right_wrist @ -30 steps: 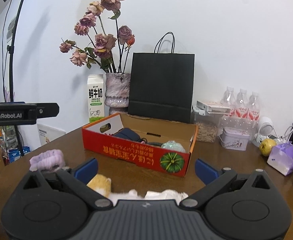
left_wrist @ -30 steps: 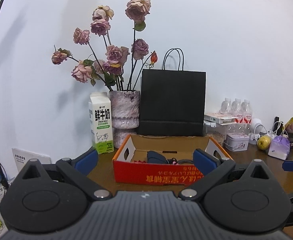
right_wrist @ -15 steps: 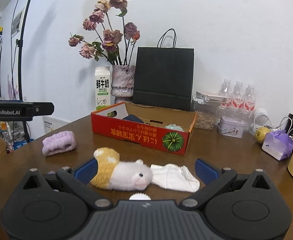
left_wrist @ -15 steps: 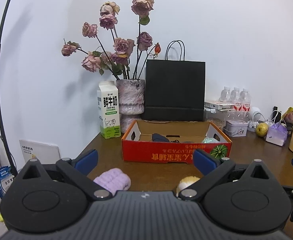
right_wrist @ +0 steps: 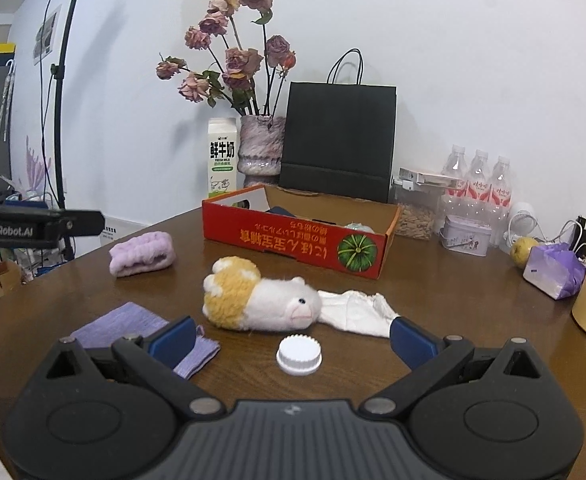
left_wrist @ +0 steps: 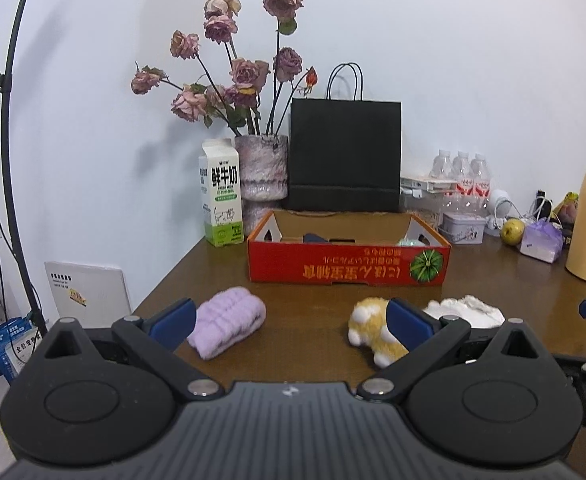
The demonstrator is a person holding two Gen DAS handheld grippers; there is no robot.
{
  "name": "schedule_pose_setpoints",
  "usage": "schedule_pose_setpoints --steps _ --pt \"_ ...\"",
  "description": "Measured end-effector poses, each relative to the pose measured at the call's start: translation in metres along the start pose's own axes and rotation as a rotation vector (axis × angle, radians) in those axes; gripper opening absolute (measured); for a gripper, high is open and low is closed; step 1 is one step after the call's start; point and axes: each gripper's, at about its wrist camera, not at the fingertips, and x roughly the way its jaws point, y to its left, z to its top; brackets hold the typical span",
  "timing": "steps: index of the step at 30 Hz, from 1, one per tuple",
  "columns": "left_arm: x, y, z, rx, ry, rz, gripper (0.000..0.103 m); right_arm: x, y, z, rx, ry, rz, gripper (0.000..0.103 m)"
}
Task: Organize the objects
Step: 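Grasp the purple burlap pouch with the left gripper while the right gripper grasps the small yellow block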
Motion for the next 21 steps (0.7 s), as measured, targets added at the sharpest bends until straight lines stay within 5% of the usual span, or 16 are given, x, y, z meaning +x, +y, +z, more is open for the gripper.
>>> schedule_pose_setpoints --steps 10,16,19,21 --pt "0.001 -0.003 -0.028 0.022 0.121 -0.030 0.103 -0.006 0.002 -0.018 0.025 0.036 0.027 0.103" --pt "0.050 -0.016 -0.039 0.032 0.345 -0.098 0.103 -0.005 0.001 -0.021 0.029 0.046 0.027 0.103" --pt "0.084 -0.017 -0.048 0.013 0.463 -0.063 0.103 -0.005 -0.001 -0.021 0.032 0.047 0.026 0.103" --pt "0.092 -0.015 -0.052 -0.009 0.455 -0.041 0.103 -0.004 -0.003 -0.022 0.034 0.049 0.025 0.103"
